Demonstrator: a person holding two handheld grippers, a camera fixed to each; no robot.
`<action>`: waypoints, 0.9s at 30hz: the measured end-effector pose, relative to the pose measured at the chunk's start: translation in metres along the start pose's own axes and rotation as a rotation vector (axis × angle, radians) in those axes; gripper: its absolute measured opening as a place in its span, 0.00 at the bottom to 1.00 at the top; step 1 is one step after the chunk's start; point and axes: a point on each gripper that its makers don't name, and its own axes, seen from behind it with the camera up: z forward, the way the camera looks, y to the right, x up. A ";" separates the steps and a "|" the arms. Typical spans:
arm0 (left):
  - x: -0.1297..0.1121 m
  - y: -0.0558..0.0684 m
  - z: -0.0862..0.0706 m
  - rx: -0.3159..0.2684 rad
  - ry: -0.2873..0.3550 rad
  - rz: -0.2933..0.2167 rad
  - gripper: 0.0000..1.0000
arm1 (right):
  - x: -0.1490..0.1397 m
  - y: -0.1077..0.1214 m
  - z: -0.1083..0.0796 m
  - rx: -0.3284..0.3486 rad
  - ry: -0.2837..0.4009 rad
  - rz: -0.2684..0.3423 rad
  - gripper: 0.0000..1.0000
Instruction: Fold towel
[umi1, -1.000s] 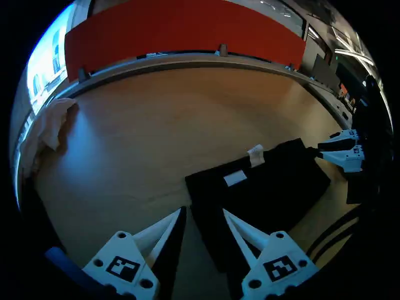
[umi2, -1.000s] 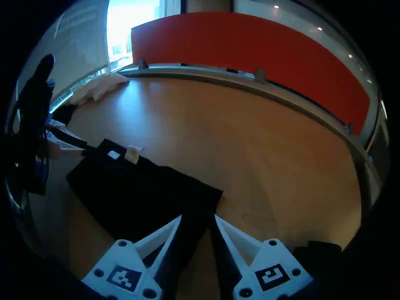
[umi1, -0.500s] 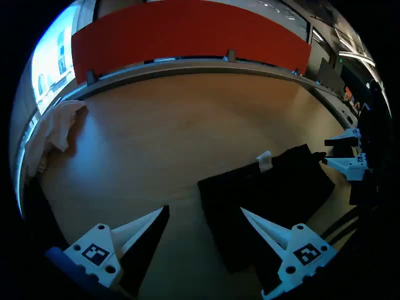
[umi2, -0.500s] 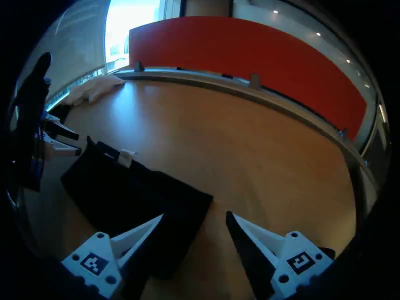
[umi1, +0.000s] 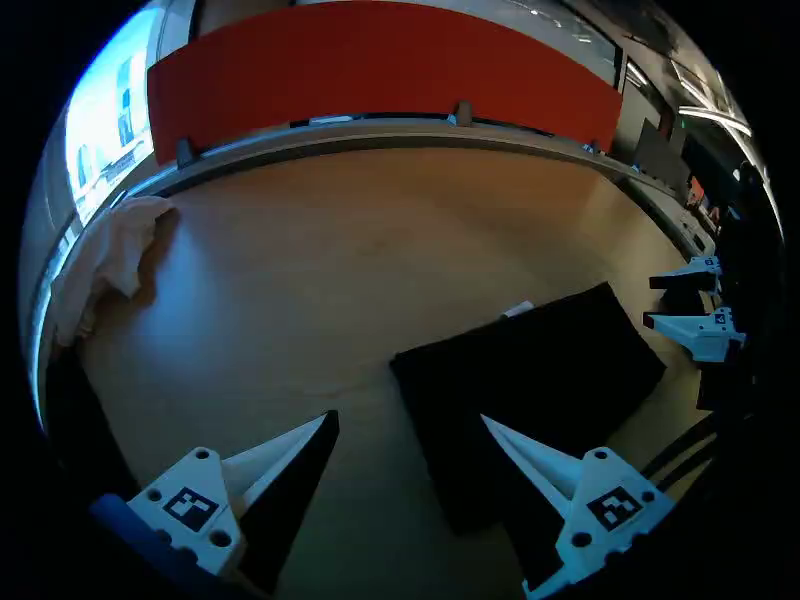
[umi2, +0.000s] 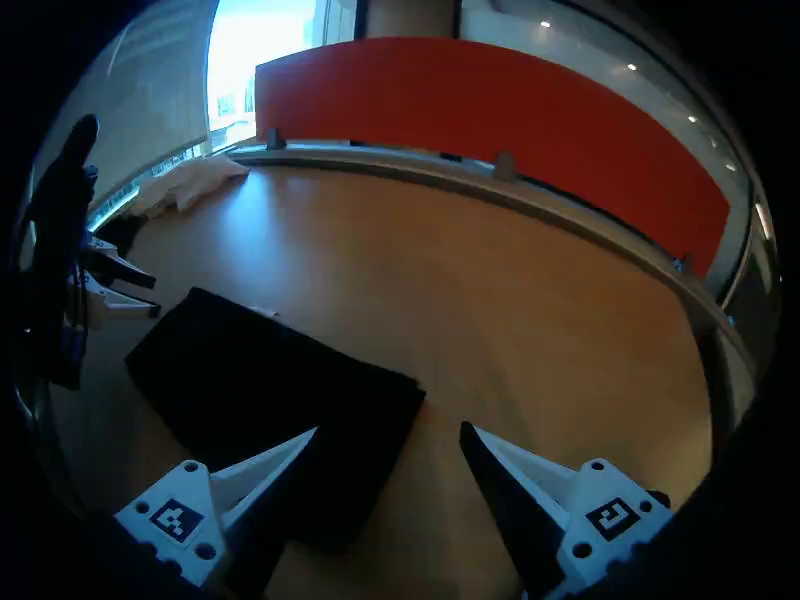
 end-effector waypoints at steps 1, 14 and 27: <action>-0.001 0.000 -0.001 0.000 0.000 0.000 0.94 | -0.001 0.000 -0.001 0.000 0.000 0.001 1.00; -0.018 0.003 -0.014 0.007 -0.009 -0.018 0.94 | -0.016 -0.003 -0.021 -0.002 -0.004 0.006 1.00; -0.030 0.004 -0.024 0.015 -0.016 -0.028 0.94 | -0.028 -0.007 -0.033 0.002 -0.007 0.019 1.00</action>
